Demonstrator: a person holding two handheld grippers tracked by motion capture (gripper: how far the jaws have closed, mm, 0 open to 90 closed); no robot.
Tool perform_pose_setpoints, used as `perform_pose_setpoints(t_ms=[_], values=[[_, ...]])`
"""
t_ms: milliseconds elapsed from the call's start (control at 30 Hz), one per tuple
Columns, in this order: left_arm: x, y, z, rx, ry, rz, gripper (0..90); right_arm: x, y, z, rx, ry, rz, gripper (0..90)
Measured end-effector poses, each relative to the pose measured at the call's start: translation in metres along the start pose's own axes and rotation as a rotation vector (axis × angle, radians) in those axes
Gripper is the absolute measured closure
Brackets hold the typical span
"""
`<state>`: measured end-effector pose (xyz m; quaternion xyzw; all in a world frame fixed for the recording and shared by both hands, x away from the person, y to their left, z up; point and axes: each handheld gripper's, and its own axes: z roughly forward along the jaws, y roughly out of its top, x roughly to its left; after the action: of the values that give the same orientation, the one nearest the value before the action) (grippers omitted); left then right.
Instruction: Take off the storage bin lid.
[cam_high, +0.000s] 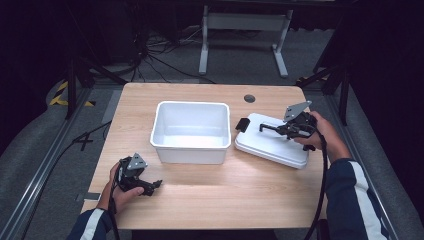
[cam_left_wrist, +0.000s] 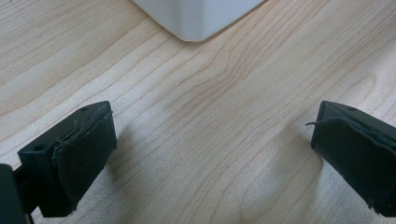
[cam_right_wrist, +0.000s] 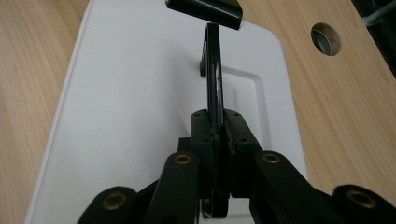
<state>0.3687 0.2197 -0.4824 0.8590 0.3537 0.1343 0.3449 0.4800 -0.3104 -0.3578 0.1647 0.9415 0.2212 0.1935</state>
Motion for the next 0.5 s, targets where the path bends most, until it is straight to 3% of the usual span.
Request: perform_pose_setpoints(t_ms=[500], values=[[0.000,0.000,0.000,0.001,0.000,0.000,0.6,-0.002,-0.006,0.012,0.010,0.009,0.031,84.2]])
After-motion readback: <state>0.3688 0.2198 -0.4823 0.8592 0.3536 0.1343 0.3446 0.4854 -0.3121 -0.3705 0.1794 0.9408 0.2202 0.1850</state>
